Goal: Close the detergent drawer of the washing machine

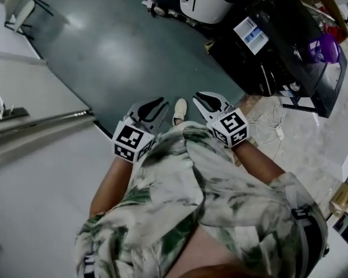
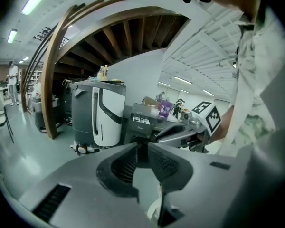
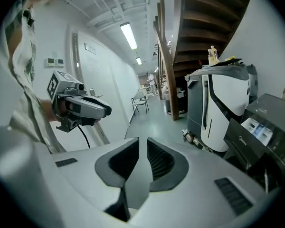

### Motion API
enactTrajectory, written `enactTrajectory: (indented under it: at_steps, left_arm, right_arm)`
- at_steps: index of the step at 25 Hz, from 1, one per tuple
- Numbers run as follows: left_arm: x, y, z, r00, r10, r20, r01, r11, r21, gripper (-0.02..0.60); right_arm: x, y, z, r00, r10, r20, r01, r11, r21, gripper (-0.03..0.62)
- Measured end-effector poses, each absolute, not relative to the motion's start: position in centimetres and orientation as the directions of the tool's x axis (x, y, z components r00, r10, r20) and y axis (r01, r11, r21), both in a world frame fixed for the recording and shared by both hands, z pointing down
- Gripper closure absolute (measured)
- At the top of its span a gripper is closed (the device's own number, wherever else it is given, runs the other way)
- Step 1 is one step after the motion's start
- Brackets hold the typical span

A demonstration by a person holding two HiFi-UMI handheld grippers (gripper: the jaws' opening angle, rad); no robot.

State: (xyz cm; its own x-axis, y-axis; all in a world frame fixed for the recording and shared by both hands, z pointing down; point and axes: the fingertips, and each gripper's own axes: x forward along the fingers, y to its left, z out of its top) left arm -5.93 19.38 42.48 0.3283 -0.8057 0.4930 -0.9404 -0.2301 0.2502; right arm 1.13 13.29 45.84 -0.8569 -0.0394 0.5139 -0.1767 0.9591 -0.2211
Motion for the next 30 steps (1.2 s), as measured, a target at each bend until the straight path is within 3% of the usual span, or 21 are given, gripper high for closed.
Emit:
enactTrajectory:
  at_steps: [13, 22, 30]
  left_arm:
    - [-7.7, 1.6, 42.1, 0.575, -0.685, 0.448, -0.817, -0.509, 0.27, 0.502]
    - [-12.5, -6.6, 41.7, 0.756, -0.48, 0.445, -0.618, -0.746, 0.247, 0.529]
    - [-17.2, -9.8, 42.1, 0.837, -0.328, 0.439, -0.463, -0.851, 0.248, 0.538]
  right_arm:
    - [0.9, -1.9, 47.0, -0.792, -0.33, 0.514, -0.483, 0.854, -0.195, 0.52]
    - [0.8, -9.2, 47.2, -0.561, -0.638, 0.528, -0.794, 0.595, -0.124, 0.519]
    - [0.5, -12.1, 49.1, -0.339, -0.784, 0.52, -0.937, 0.33, -0.112, 0.511]
